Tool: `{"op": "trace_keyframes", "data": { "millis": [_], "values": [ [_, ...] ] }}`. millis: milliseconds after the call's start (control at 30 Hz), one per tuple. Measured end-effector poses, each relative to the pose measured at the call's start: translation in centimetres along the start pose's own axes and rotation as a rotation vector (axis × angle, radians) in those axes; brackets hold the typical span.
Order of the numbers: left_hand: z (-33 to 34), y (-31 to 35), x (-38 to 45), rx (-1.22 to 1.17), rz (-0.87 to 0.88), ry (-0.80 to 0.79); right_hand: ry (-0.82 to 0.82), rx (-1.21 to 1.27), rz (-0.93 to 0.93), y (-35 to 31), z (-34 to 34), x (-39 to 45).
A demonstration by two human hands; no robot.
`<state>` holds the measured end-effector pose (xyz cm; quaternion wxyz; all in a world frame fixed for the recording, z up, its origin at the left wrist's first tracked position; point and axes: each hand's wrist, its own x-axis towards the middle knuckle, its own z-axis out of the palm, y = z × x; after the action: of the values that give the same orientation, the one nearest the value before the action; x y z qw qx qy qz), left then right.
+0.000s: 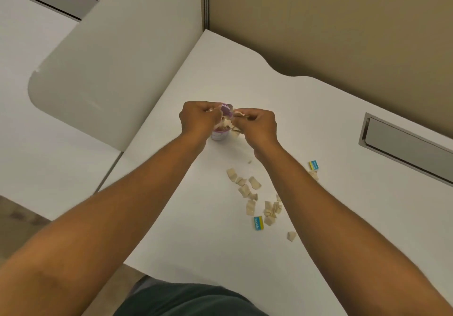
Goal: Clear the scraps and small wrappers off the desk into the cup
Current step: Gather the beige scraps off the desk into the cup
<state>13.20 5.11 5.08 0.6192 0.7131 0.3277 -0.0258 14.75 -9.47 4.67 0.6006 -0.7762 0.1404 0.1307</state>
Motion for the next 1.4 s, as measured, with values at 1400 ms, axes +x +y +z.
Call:
{"op": "trace_keyframes", "data": {
  "millis": [1400],
  "values": [
    [0.9, -13.6, -2.8, 1.23, 0.57, -0.551, -0.501, -1.15, -0.479, 15.5, -2.6, -5.7]
  ]
}}
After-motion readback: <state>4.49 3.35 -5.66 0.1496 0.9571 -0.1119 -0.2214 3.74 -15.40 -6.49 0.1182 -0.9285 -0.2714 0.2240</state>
